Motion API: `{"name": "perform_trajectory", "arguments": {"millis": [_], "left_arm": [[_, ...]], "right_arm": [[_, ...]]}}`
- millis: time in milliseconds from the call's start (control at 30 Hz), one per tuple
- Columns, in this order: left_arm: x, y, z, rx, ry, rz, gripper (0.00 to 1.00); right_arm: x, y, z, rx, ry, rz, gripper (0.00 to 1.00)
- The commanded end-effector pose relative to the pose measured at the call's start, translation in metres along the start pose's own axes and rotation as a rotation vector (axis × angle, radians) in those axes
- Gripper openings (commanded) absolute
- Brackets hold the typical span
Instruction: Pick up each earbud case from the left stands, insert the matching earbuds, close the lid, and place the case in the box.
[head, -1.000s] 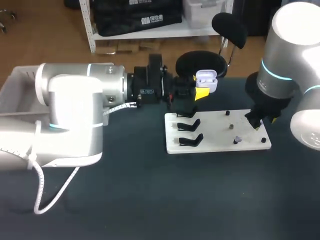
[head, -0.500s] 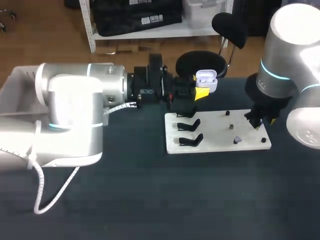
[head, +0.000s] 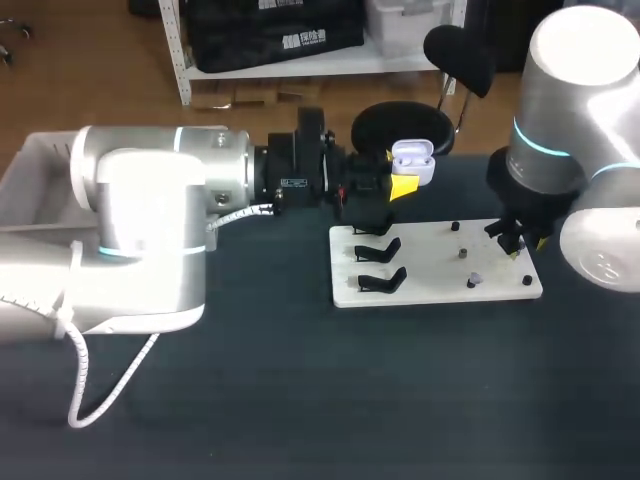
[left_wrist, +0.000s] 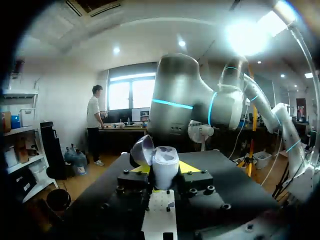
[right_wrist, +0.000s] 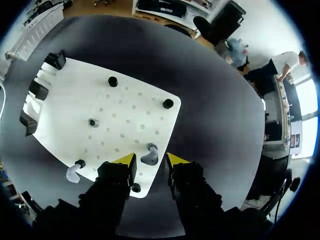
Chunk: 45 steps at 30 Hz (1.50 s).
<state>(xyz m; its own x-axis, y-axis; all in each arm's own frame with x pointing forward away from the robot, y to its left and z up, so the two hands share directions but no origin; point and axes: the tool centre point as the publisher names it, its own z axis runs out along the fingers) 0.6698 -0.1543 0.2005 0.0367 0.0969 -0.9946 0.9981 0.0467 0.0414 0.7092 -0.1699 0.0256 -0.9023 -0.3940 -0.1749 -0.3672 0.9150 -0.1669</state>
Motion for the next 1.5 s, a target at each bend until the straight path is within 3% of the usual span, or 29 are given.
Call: {"name": "perform_trajectory", "arguments": {"millis": [33, 167, 367, 533, 600, 867, 1300, 1500], "left_arm": [[0.001, 0.0, 0.0, -0.004, -0.006, 0.003, 0.0], [0.001, 0.0, 0.0, -0.004, -0.006, 0.003, 0.0], [0.001, 0.0, 0.0, -0.004, -0.006, 0.003, 0.0], [0.001, 0.0, 0.0, -0.004, -0.006, 0.003, 0.0], [0.001, 0.0, 0.0, -0.004, -0.006, 0.003, 0.0], [0.001, 0.0, 0.0, -0.004, -0.006, 0.003, 0.0], [0.001, 0.0, 0.0, -0.004, -0.006, 0.003, 0.0], [0.001, 0.0, 0.0, -0.004, -0.006, 0.003, 0.0]], "right_arm": [[-0.002, 0.001, 0.002, 0.004, 0.001, 0.006, 0.29], [-0.004, 0.001, 0.002, 0.006, 0.003, 0.007, 0.17], [-0.005, 0.002, 0.004, 0.01, 0.008, 0.011, 0.27], [-0.005, 0.002, 0.006, 0.01, 0.013, 0.007, 0.17], [-0.006, 0.002, 0.006, 0.014, 0.016, 0.005, 0.0], [-0.002, -0.004, -0.007, 0.044, 0.028, 0.022, 0.0], [0.014, -0.001, -0.102, 0.021, 0.045, 0.13, 0.0], [0.02, 0.015, -0.152, 0.0, 0.051, 0.168, 0.0]]}}
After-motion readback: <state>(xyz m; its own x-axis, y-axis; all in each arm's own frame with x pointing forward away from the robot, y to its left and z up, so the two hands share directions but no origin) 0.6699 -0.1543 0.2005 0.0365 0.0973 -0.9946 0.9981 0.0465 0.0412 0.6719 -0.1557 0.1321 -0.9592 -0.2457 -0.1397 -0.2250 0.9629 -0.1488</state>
